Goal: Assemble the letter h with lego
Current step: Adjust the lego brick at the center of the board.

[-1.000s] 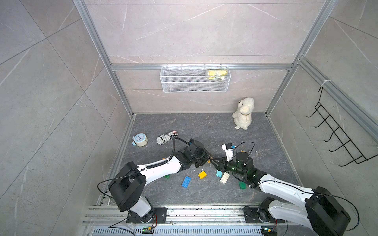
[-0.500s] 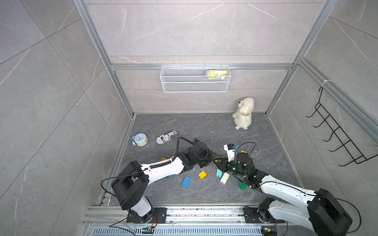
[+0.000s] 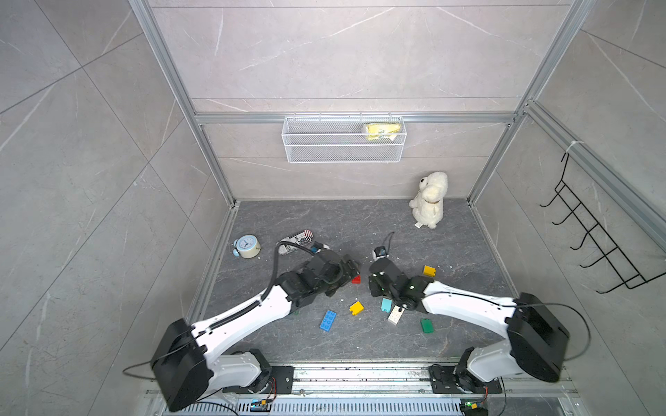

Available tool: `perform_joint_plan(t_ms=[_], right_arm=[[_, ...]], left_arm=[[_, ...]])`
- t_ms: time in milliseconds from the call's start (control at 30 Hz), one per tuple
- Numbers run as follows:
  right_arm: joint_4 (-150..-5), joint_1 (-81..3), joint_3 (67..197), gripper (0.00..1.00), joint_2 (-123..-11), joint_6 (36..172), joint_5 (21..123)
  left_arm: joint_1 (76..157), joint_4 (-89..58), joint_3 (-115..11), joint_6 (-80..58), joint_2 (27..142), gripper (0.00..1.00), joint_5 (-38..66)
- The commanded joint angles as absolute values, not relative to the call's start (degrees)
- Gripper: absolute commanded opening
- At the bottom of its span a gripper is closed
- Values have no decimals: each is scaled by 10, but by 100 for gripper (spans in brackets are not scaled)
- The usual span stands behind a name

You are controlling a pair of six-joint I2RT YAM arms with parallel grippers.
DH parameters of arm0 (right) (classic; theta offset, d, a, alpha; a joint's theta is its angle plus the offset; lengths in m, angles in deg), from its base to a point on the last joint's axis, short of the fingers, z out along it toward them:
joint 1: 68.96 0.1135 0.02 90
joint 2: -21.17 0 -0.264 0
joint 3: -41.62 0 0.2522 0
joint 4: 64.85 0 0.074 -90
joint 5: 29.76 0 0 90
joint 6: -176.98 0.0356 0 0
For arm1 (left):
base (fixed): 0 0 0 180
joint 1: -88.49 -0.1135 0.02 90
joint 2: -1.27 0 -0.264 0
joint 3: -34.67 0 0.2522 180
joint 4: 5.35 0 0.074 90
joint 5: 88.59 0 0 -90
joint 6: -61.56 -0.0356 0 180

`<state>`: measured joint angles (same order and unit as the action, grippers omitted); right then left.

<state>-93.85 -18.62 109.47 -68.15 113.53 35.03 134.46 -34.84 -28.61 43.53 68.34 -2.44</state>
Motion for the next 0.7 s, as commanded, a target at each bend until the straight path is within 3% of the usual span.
perform_joint_plan(t_ms=[0, 300, 667], right_arm=[[-1107, -178, 1171, 6, -762, 1121, 232], [-1270, -180, 1387, 15, -974, 1089, 179], [-1357, -194, 1512, 28, -1087, 1049, 185]], left_arm=[[1299, -449, -241, 413, 619, 95, -60], [1229, -509, -189, 390, 499, 96, -39], [1213, -518, -178, 378, 478, 98, -15]])
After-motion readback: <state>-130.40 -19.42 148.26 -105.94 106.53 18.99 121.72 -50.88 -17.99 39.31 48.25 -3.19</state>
